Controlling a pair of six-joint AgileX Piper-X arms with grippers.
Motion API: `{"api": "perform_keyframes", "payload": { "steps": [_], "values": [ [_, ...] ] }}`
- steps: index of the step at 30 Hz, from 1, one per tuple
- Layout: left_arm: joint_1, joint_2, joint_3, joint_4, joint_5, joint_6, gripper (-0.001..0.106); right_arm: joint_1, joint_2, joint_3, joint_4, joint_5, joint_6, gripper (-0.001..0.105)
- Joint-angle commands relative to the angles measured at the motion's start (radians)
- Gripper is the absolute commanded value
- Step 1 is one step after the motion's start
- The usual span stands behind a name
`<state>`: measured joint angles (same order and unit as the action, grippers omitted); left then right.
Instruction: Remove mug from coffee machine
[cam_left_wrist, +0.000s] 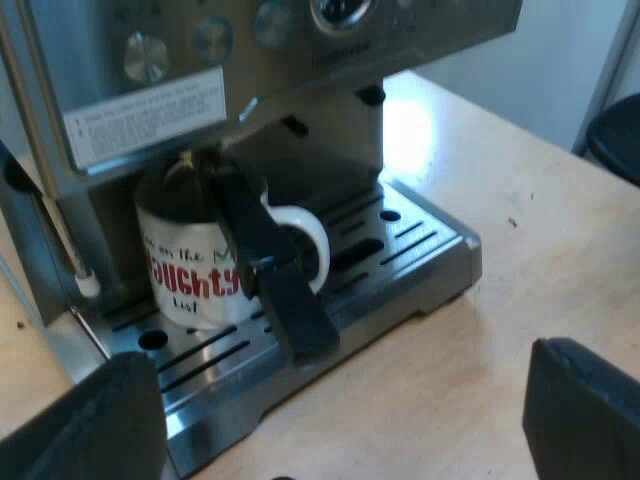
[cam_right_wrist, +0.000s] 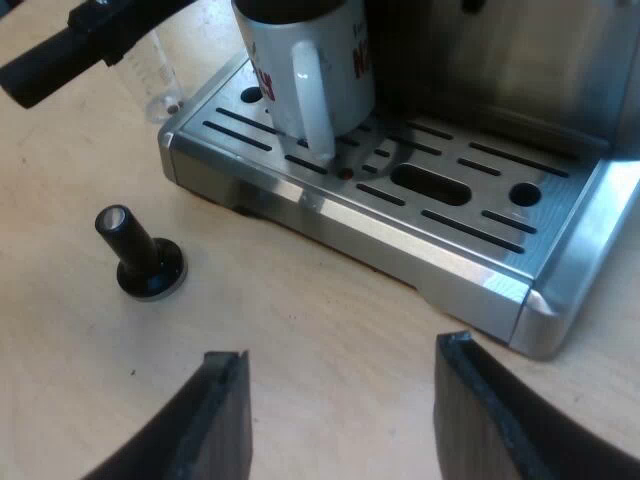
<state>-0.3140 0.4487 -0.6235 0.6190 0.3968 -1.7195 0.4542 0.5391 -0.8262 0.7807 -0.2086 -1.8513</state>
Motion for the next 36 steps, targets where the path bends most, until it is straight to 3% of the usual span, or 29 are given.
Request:
{"api": "perform_keyframes", "payload": {
  "steps": [1,3,4,6,19,36],
  "values": [
    [-0.005,0.019,-0.003,-0.021,0.005,-0.006,0.087,0.041,0.031,-0.002,-0.057,0.047,-0.015,0.045],
    [-0.005,0.023,-0.003,-0.021,0.012,-0.006,0.087,0.067,0.053,0.003,-0.084,0.062,-0.015,0.046],
    [-0.005,0.025,-0.003,-0.021,0.012,-0.006,0.087,0.136,0.125,0.029,-0.176,0.127,-0.015,0.06],
    [-0.005,0.025,-0.003,-0.019,0.011,-0.004,0.087,0.159,0.152,0.039,-0.213,0.146,-0.015,0.063],
    [-0.005,0.025,0.002,-0.019,0.027,-0.004,0.087,0.25,0.439,0.136,-0.614,0.154,-0.006,0.063],
    [-0.005,0.025,0.028,0.006,0.027,-0.004,0.087,0.25,0.783,0.138,-1.119,0.191,0.016,0.063]
  ]
}}
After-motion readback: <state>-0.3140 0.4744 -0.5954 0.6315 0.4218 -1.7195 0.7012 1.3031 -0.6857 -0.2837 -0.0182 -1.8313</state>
